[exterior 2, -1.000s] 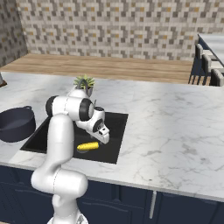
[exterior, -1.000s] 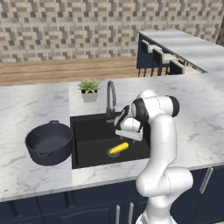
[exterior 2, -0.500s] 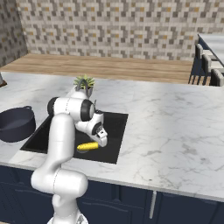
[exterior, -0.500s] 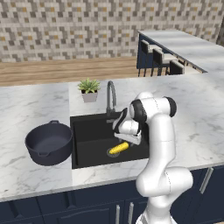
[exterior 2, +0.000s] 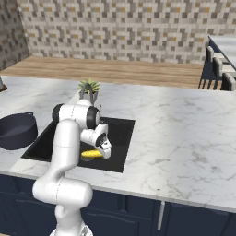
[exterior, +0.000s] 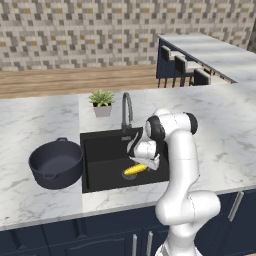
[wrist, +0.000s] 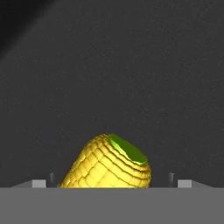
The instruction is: Dump the corn from the pot into the sink. Then turn on the water and wash the corn. Then turn off the water and put the corn back in the pot.
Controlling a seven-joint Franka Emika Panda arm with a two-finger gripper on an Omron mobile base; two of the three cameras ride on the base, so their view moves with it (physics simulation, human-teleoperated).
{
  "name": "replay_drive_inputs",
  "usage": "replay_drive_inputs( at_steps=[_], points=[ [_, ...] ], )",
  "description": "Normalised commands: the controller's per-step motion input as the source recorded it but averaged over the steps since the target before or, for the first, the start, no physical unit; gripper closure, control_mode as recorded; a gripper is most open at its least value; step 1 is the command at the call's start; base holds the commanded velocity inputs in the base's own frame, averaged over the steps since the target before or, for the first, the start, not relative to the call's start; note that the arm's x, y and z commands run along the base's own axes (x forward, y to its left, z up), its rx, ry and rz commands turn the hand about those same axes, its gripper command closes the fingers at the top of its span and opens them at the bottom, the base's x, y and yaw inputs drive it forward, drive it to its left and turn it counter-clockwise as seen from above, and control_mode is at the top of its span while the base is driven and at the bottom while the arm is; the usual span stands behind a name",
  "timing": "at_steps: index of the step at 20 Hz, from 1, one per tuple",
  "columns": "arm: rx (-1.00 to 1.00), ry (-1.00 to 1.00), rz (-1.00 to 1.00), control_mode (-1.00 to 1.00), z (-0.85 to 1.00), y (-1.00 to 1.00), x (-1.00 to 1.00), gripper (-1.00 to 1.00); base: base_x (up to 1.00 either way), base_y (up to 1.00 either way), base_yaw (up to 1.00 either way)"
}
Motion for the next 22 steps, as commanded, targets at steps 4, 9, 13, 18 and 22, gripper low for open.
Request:
replay_drive_inputs(
  at_steps=[4, 9, 13, 18, 22],
  points=[
    [0.0, 0.0, -0.06, -1.0, -0.23, 0.08, 0.07, -1.0, 0.0, 0.0, 0.0],
    [0.0, 0.0, -0.04, -1.0, -0.29, 0.02, 0.0, 1.0, 0.0, 0.0, 0.0],
    [0.0, 0.0, -0.02, -1.0, -0.05, 0.0, 0.0, 1.0, 0.0, 0.0, 0.0],
    [0.0, -0.02, 0.01, -1.0, 0.06, -0.01, -0.17, 1.0, 0.0, 0.0, 0.0],
    [-0.01, 0.0, 0.02, -1.0, 0.38, -0.09, -0.17, 1.0, 0.0, 0.0, 0.0]
  ],
)
